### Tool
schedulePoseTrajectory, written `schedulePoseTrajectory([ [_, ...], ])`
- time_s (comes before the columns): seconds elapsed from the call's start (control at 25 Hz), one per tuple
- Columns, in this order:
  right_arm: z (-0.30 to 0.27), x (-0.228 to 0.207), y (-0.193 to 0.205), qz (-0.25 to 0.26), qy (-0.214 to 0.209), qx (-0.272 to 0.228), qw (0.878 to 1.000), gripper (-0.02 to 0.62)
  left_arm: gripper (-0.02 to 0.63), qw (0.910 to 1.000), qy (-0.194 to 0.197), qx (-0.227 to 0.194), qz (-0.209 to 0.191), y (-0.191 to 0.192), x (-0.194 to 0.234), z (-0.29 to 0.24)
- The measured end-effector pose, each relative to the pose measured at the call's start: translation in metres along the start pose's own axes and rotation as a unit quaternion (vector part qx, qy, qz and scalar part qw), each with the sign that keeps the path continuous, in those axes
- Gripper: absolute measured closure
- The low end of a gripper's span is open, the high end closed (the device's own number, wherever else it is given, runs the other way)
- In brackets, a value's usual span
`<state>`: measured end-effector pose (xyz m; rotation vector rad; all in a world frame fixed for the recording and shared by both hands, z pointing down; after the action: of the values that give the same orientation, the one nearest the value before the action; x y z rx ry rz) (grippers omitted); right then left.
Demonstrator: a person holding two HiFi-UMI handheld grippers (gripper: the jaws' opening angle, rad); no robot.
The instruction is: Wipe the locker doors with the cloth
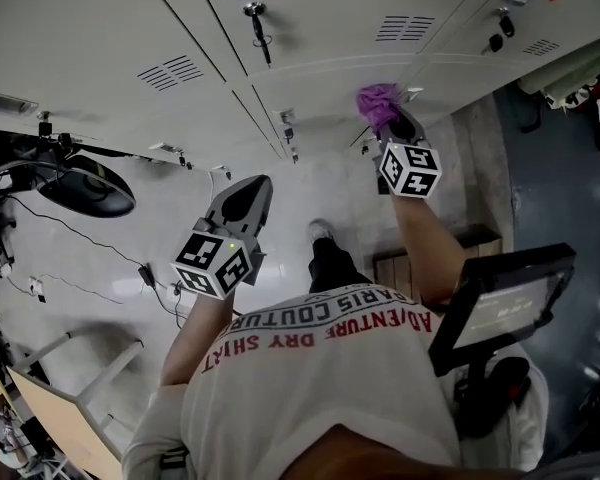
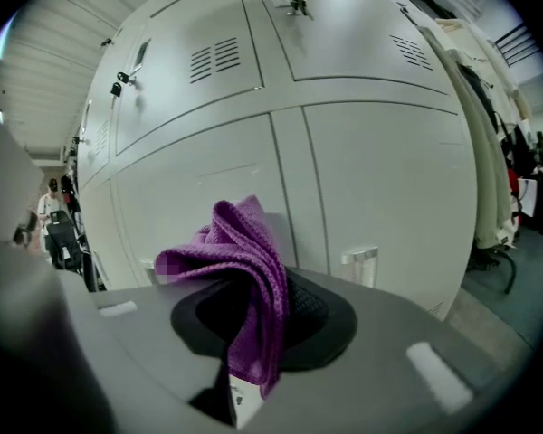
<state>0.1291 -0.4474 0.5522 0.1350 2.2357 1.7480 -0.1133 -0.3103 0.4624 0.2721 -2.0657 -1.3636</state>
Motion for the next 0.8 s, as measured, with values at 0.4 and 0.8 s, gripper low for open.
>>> schedulePoseTrajectory([
  [0.4,-0.009,0.135,0.042,0.018,-0.169,0.039,0.985,0.525,0.604,0.9984,-0.054,-0.015,0.012,0.001,0.032,0.033],
  [0.8,-0.05,0.174,0.093,0.051,-0.189,0.088,0.977,0.525,0.604,0.9943,-0.102,-0.022,0.024,0.007,0.056,0.062],
])
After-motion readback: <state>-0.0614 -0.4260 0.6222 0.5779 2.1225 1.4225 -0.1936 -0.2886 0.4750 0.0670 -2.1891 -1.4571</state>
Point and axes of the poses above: the fingertips, and each gripper's own axes: z backward along the fingers, x to its left, y out of its underside, the point moved 1 cm from there along z, backward along the fingers, and after that the axes turned 7 degrees about -x, right-handed, at the moved point
